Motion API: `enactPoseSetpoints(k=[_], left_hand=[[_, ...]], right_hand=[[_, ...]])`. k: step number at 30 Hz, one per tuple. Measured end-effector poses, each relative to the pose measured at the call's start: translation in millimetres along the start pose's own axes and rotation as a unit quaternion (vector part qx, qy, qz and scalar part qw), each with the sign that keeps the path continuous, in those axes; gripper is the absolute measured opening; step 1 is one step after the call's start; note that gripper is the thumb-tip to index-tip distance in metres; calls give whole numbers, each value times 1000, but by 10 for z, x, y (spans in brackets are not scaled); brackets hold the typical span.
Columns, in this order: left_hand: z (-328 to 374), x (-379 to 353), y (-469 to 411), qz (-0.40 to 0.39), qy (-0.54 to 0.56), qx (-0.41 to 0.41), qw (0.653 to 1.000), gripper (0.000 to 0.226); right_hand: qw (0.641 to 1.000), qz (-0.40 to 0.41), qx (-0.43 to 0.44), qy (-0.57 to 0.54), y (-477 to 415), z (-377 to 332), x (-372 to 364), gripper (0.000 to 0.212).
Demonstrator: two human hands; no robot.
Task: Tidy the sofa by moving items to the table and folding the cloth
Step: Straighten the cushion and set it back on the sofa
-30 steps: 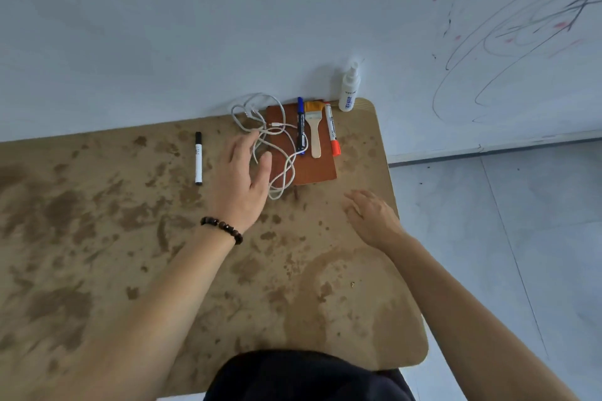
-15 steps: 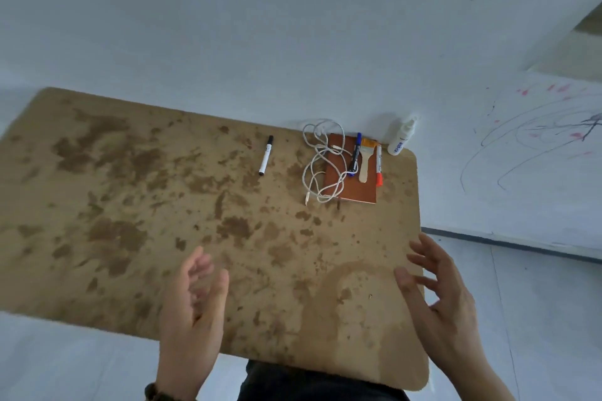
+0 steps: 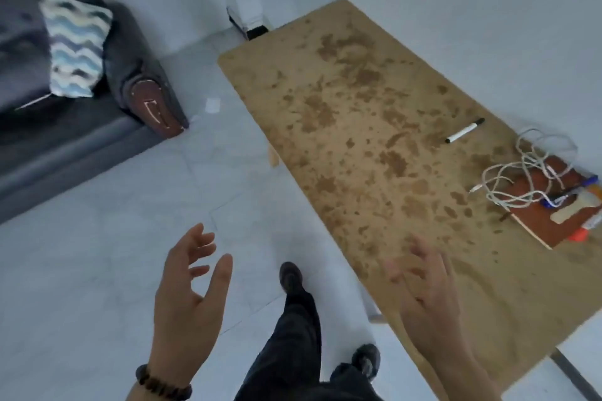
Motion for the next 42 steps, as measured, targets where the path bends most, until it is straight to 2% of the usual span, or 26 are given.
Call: enactPoseSetpoints(k=[4,7,14,18,24,31,34,38,42], left_hand=[[-324,933,106,119,30,35,992,49],[-714,1409,113,177,56,77,980,50],[-1500,2260,-245,245,96,123,957,53],[-1666,2739,-687,261,92,123,953,53],[-1811,3042,-1795,230,67,102,966,51],[-2093,3207,-3688,206,36,89,974,47],[-2083,3490,-4468,220,24,103,970,46],[-1981,4011,-5251,263,14,97,960,50],[-2163,4519,-5806,314,14,118,942,49]], right_hand=[[993,-72,97,16,-119,-861,-595,60],[979,-112,169,9,-149,-1551,-1051,51],[951,-187,246,16,-127,-2732,-2281,49],[944,-188,270,21,-272,-3251,-2659,49],[960,-149,239,6,-935,-3680,-3127,48],[966,-162,203,-12,-2134,-4352,-4399,50],[957,-196,214,-15,-2698,-5018,-4955,51],[933,-220,283,-2,-3294,-6134,-5623,54],[906,-250,340,14,-3656,-7089,-6354,52]])
Point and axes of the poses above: each hand's wrist, its own y-axis away from the middle knuckle, its own x-axis out of the back of the hand, z = x × y, the point moved 10 cm from there along -y, towards the middle knuckle, and after that the axes turned 12 degrees about y, right-handed, at the moved point
